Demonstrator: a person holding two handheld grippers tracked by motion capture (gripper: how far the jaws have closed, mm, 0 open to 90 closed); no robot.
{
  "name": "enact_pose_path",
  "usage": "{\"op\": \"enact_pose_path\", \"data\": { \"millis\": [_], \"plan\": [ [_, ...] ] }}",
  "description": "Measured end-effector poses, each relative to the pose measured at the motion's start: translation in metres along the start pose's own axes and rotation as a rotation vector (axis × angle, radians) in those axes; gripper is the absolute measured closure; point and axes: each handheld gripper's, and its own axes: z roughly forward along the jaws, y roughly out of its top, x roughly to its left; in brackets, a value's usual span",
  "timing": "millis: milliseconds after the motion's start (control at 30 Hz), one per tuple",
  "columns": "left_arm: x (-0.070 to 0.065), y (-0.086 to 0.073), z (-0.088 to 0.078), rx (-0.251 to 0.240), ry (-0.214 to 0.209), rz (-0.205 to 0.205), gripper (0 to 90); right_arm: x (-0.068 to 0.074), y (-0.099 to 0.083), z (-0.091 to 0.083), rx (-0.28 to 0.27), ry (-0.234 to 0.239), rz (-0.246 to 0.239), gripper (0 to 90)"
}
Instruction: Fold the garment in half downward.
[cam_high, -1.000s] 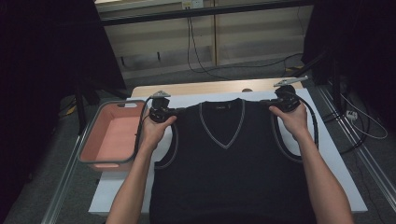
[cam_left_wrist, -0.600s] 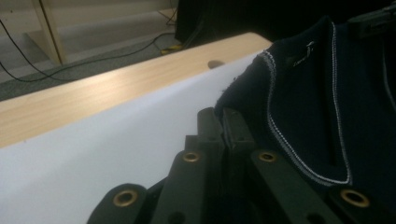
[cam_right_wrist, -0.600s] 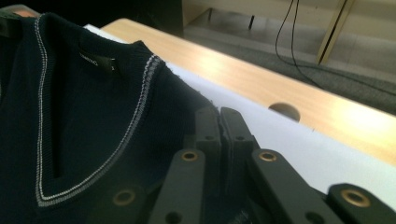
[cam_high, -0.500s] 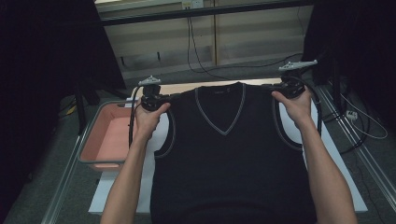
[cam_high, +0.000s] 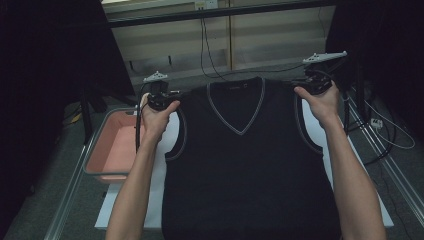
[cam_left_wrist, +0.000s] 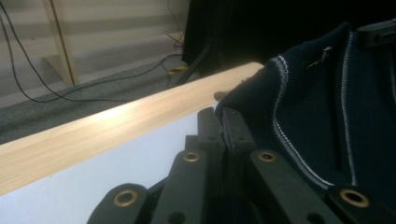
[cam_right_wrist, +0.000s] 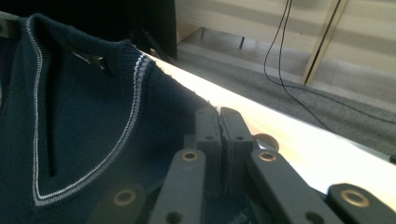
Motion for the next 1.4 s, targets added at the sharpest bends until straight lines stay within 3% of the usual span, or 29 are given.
{"op": "enact_pose_path", "data": {
  "millis": [233,533,633,867,967,1400],
  "plan": [
    [0.001,0.013,-0.003,-0.024,0.008,0.01,88.3,0.0,0.016,-0.007,-0.012,-0.007,-0.02,87.4],
    [0.006,0.035,-0.012,-0.054,0.025,0.016,88.5,0.0,0.041,-0.003,-0.032,-0.026,-0.034,87.5],
    [0.005,0.045,-0.019,-0.098,0.015,0.009,88.5,0.0,0.05,-0.004,-0.046,-0.045,-0.034,87.5],
    [0.001,0.072,-0.028,-0.143,0.025,0.032,88.5,0.004,0.08,-0.017,-0.098,-0.081,-0.048,87.6],
    [-0.001,0.069,-0.03,-0.13,0.024,0.037,88.5,0.005,0.079,-0.02,-0.103,-0.076,-0.045,87.6],
    [-0.011,0.036,-0.029,-0.104,-0.012,0.047,88.5,0.002,0.042,-0.024,-0.074,-0.008,-0.006,87.6]
  ]
}}
